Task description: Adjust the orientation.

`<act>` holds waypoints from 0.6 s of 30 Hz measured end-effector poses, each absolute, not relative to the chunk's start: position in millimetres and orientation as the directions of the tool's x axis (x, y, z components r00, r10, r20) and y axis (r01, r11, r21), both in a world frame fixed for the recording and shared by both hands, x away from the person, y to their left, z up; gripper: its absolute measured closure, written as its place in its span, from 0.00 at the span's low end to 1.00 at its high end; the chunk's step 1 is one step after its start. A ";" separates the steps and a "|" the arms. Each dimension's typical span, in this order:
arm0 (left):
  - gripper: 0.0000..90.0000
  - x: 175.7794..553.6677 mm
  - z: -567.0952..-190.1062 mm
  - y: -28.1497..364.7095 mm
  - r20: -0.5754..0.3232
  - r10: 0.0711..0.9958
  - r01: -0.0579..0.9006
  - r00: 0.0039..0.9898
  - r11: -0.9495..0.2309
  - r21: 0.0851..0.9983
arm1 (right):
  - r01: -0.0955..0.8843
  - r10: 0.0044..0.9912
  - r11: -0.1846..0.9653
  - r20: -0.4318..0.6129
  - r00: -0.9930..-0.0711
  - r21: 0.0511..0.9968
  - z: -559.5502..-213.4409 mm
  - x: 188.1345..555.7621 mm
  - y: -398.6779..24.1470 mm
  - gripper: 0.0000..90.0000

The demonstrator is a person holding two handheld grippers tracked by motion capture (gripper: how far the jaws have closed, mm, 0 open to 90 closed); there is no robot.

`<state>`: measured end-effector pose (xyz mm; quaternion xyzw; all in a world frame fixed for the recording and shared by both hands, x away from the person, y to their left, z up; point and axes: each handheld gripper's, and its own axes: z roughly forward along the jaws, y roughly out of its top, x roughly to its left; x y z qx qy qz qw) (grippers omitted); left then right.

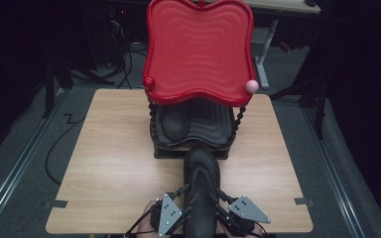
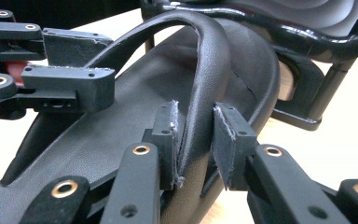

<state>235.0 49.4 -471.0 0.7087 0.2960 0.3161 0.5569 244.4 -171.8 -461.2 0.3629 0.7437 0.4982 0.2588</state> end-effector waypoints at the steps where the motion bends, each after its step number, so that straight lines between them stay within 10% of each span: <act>1: 0.66 236.6 -469.1 49.4 0.103 0.773 0.070 0.626 -0.188 0.980 | 0.282 0.799 0.237 -0.022 -0.602 0.930 -460.2 244.6 -172.1 0.79; 18: 0.68 240.2 -455.3 50.6 0.126 0.783 0.013 0.609 -0.169 0.986 | 0.218 0.803 0.207 -0.038 -0.595 0.954 -442.7 250.1 -172.2 0.79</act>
